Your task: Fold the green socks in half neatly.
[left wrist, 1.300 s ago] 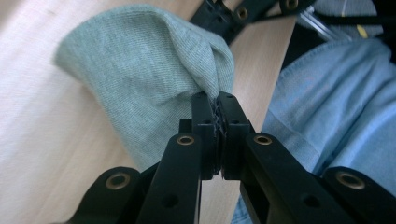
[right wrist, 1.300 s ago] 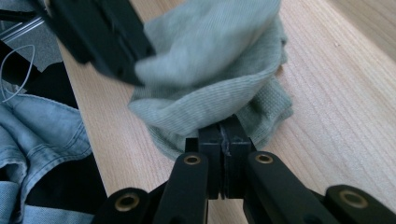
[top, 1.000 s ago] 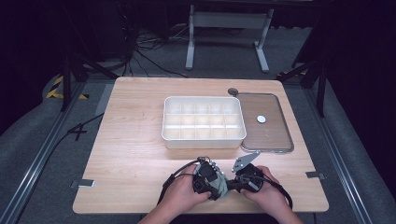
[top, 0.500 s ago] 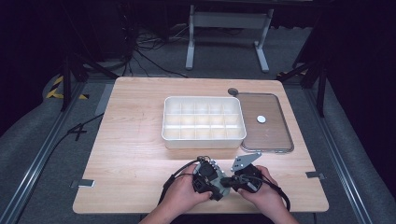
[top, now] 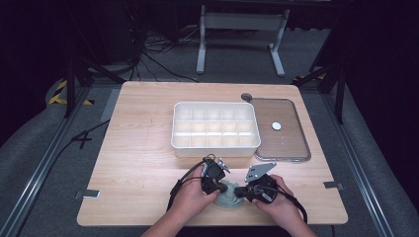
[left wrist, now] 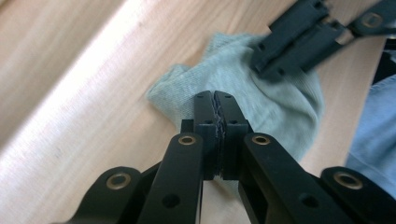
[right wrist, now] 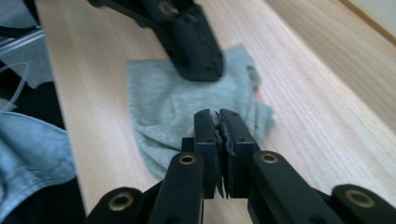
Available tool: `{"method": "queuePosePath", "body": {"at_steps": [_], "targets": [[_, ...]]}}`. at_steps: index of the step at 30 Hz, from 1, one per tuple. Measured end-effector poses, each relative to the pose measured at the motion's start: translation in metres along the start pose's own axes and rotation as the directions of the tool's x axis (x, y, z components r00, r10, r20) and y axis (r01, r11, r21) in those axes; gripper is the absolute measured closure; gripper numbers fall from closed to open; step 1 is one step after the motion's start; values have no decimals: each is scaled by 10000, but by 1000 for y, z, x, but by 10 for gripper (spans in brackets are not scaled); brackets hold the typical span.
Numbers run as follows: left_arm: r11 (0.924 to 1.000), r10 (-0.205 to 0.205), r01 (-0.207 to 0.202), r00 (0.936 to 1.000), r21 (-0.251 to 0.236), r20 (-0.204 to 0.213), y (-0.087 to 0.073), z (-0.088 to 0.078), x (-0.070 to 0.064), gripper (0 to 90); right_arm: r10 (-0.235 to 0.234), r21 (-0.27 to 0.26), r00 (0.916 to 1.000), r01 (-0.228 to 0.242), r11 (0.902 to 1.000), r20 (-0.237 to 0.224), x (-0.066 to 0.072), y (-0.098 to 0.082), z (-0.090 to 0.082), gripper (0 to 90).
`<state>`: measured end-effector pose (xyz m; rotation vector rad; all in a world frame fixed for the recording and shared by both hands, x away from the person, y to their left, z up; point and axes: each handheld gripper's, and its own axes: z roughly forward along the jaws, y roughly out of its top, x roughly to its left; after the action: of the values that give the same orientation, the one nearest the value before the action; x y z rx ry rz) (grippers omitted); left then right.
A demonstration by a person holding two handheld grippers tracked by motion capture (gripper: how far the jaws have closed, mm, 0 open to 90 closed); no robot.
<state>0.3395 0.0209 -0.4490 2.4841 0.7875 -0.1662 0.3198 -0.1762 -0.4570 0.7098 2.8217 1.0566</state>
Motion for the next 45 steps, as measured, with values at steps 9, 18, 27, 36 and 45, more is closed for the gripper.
{"method": "queuePosePath", "body": {"at_steps": [9, 18, 27, 36, 45], "targets": [[9983, -554, 544, 9974, -215, -468, -4, -1, -7, 885, -360, -566, 9993, 353, 9978, -106, 16, 9, -13, 829], [9959, -471, 474, 9989, -771, 59, -11, -25, 3, 788, -243, 184, 9996, 246, 9995, -141, 10, 3, 0, 822], [9967, 321, -339, 9991, -733, -259, -27, -35, 15, 724, -96, -229, 9999, 94, 9997, -114, 6, 11, -23, 882], [9938, 1092, -1080, 9930, 280, -450, -33, -24, 12, 737, 320, 547, 9994, -314, 9980, -115, 7, 14, -10, 888], [9856, 1553, -1550, 9879, 683, 2, -31, -15, 7, 783, 295, 743, 9995, -285, 9968, -126, 4, 9, 1, 890]]}}
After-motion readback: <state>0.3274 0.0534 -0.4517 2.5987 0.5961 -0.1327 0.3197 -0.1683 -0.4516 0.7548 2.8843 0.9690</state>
